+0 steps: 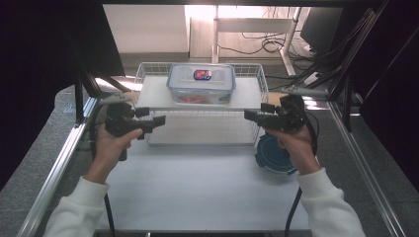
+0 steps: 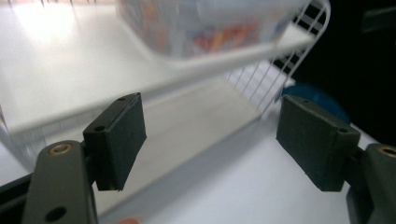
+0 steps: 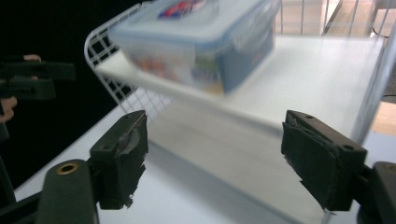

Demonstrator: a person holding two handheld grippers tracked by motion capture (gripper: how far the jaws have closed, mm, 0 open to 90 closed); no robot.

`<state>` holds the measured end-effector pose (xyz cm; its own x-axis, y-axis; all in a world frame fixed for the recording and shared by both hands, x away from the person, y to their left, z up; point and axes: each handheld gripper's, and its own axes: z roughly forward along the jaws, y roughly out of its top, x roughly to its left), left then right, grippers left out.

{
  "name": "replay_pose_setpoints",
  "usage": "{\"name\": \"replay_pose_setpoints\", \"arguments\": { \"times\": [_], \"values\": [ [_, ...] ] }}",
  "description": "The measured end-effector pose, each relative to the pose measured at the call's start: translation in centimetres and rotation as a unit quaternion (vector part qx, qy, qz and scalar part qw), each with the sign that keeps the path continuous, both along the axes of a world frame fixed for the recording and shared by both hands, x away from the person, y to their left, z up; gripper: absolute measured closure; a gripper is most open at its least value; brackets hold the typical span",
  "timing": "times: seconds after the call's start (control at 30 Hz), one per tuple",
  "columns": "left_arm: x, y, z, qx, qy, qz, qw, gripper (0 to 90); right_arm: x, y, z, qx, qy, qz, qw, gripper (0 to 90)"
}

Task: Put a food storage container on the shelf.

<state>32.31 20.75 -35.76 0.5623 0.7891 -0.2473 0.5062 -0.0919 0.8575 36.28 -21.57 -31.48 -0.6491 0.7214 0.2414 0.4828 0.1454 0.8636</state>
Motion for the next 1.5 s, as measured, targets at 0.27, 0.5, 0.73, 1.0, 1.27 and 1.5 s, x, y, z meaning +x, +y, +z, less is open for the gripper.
{"name": "replay_pose_setpoints", "arguments": {
  "times": [0.27, 0.5, 0.73, 1.0, 1.27, 1.5],
  "values": [
    [-3.5, -1.7, -3.6, 0.016, 0.025, -0.029, 0.9991, 23.5, -3.5, -2.1, -4.7, -0.015, -0.001, 0.020, 0.9997, 25.5],
    [-5.8, -2.5, -7.0, 0.016, 0.052, -0.042, 0.9976, 23.2, -5.1, -3.3, -7.7, -0.025, 0.023, 0.033, 0.9989, 26.7],
    [-6.4, -2.7, -9.3, 0.061, 0.063, -0.015, 0.9960, 22.8, -6.2, -3.0, -10.2, -0.065, 0.035, 0.048, 0.9961, 27.0],
    [-6.5, -2.7, -10.4, 0.062, 0.079, -0.022, 0.9947, 22.4, -5.8, -2.3, -13.0, -0.090, 0.066, 0.052, 0.9924, 27.0],
    [-6.2, -2.4, -10.9, 0.070, 0.083, -0.017, 0.9940, 22.3, -5.7, -2.1, -13.3, -0.098, 0.066, 0.053, 0.9915, 27.7],
    [-6.4, -2.5, -11.3, 0.079, 0.091, -0.012, 0.9927, 21.7, -5.3, -2.2, -13.2, -0.095, 0.061, 0.059, 0.9918, 27.7]
  ]
}}
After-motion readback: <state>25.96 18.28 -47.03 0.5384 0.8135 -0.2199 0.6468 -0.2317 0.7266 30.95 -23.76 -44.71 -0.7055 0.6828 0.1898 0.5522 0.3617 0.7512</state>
